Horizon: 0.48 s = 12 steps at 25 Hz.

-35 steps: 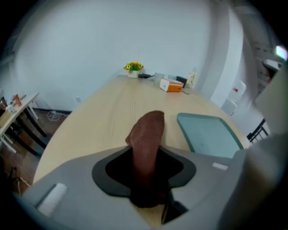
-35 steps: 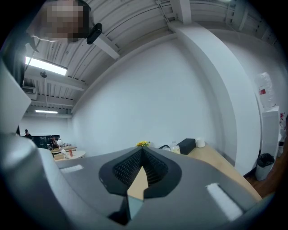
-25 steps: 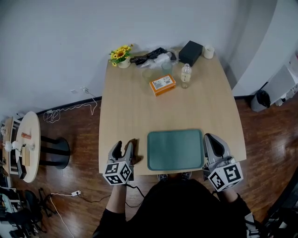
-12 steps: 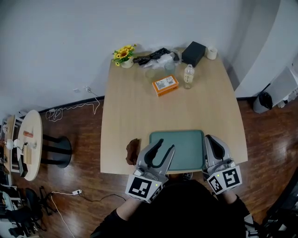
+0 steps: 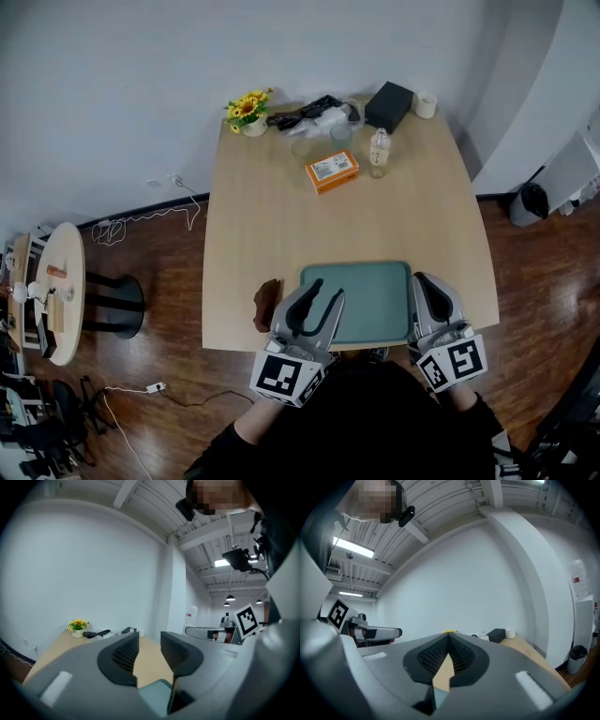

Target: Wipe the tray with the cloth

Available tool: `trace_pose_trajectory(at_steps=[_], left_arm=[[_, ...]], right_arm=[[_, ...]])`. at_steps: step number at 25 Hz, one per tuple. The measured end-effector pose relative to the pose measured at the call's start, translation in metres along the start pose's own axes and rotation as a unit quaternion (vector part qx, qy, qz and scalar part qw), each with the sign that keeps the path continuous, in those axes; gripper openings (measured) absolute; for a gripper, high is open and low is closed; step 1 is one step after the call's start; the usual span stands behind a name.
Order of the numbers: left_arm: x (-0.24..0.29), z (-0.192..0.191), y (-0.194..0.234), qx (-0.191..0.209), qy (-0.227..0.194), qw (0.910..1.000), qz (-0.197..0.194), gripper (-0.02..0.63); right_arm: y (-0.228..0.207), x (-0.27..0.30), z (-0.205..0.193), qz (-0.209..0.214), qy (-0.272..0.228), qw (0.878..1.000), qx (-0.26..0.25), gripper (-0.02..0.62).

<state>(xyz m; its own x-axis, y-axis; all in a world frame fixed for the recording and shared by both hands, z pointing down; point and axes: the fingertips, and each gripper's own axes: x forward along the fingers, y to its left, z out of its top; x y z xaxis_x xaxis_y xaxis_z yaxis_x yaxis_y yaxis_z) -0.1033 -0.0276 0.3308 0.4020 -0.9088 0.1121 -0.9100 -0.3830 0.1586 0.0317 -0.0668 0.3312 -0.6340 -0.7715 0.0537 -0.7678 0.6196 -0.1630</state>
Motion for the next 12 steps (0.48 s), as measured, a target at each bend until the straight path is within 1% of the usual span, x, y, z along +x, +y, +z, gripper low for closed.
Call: trace_pose_trajectory(at_steps=[12], left_arm=[[-0.0052, -0.0049, 0.0056, -0.003, 0.014, 0.9999, 0.008, 0.123]], right_arm=[[0.0066, 0.0036, -0.0025, 0.008, 0.005, 1.000, -0.003, 0.000]])
